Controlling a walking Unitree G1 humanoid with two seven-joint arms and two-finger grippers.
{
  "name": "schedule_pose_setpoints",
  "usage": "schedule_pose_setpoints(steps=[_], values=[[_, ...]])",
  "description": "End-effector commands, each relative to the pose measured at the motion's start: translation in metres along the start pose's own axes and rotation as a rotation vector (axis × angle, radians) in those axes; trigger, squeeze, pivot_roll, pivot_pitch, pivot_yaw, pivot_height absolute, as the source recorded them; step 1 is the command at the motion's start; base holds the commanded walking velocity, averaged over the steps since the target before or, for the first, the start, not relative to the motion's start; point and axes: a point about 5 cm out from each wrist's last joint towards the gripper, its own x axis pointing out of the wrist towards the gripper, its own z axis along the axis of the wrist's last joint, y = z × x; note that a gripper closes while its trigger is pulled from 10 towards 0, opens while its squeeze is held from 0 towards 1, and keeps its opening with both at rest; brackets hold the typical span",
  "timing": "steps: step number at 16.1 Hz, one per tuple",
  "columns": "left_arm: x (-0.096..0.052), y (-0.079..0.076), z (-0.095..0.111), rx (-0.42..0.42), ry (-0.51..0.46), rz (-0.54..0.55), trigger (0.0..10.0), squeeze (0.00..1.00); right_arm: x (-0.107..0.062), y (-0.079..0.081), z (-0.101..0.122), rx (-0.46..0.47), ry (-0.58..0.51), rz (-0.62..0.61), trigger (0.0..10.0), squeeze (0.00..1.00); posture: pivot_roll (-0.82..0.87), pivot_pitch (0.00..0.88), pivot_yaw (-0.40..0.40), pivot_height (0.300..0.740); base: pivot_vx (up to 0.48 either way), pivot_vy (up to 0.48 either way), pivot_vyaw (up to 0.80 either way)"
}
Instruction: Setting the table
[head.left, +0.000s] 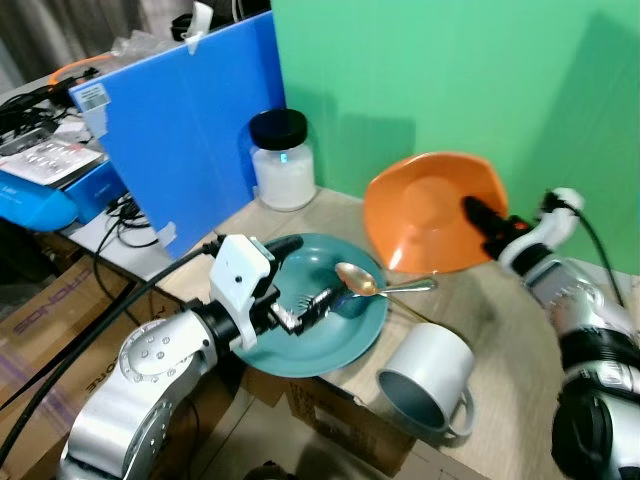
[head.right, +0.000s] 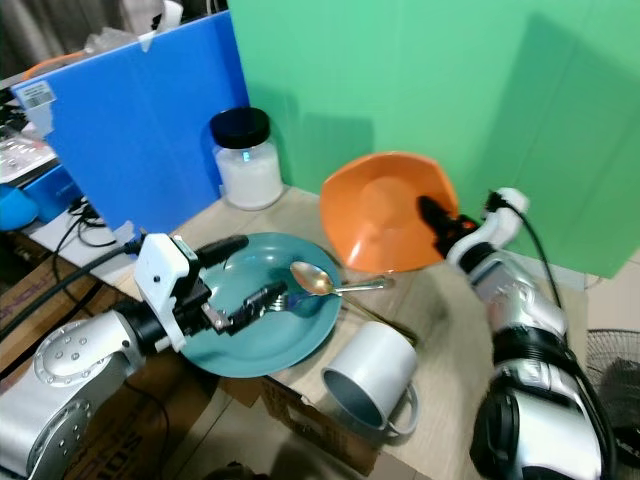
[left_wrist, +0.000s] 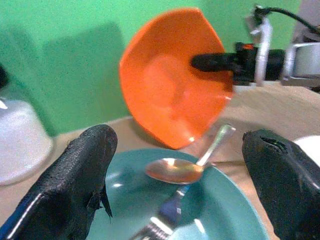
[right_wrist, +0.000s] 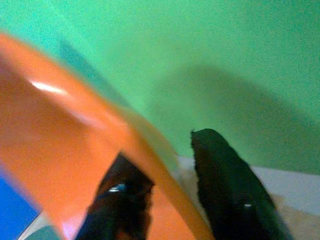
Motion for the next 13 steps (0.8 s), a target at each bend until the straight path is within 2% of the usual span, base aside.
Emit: schedule_pose_setpoints(steps=[1, 3, 4, 6, 8, 9, 10, 11, 12, 13], values=[[-0.001, 0.006, 0.002, 0.02, -0.004, 0.035, 10.0, 0.0, -0.001, 0.004, 0.013, -0.013, -0.066, 0.001, 0.0, 0.0, 0.11, 0.0, 0.087, 0.74, 0.0, 0.0, 0.0], [0.001, 0.012, 0.006, 0.035, -0.031, 0.084, 10.0, 0.0, -0.013, 0.014, 0.035, -0.061, -0.19, 0.008, 0.0, 0.0, 0.11, 0.0, 0.087, 0.74, 0.0, 0.0, 0.0], [0.003, 0.017, 0.008, 0.048, -0.054, 0.134, 10.0, 0.0, -0.026, 0.029, 0.049, -0.118, -0.277, 0.025, 0.0, 0.0, 0.1, 0.0, 0.09, 0.74, 0.0, 0.0, 0.0], [0.004, 0.02, 0.01, 0.046, -0.071, 0.17, 10.0, 0.0, -0.036, 0.043, 0.053, -0.164, -0.308, 0.033, 0.0, 0.0, 0.09, 0.0, 0.091, 0.74, 0.0, 0.0, 0.0], [0.004, 0.018, 0.009, 0.041, -0.069, 0.169, 10.0, 0.0, -0.04, 0.05, 0.046, -0.219, -0.283, 0.02, 0.0, 0.0, 0.09, 0.0, 0.094, 0.74, 0.0, 0.0, 0.0], [0.005, 0.017, 0.008, 0.04, -0.064, 0.16, 10.0, 0.0, -0.039, 0.051, 0.04, -0.249, -0.247, -0.003, 4.9, 0.0, 0.08, 0.0, 0.098, 0.74, 0.0, 0.0, 0.0], [0.006, 0.016, 0.007, 0.038, -0.063, 0.151, 10.0, 0.0, -0.039, 0.049, 0.034, -0.273, -0.202, -0.051, 8.0, 0.0, 0.08, 0.0, 0.097, 0.74, 0.0, 0.0, 0.0], [0.006, 0.015, 0.006, 0.039, -0.059, 0.146, 10.0, 0.0, -0.04, 0.04, 0.026, -0.293, -0.143, -0.113, 10.0, 0.8, 0.08, 0.0, 0.095, 0.74, 0.0, 0.0, 0.0], [0.005, 0.014, 0.006, 0.04, -0.055, 0.144, 10.0, 0.0, -0.04, 0.036, 0.023, -0.299, -0.119, -0.129, 10.0, 1.0, 0.08, 0.0, 0.094, 0.74, 0.0, 0.0, 0.0], [0.005, 0.013, 0.004, 0.043, -0.046, 0.13, 10.0, 0.0, -0.04, 0.03, 0.018, -0.293, -0.078, -0.155, 10.0, 1.0, 0.09, 0.0, 0.092, 0.74, 0.0, 0.0, 0.0]])
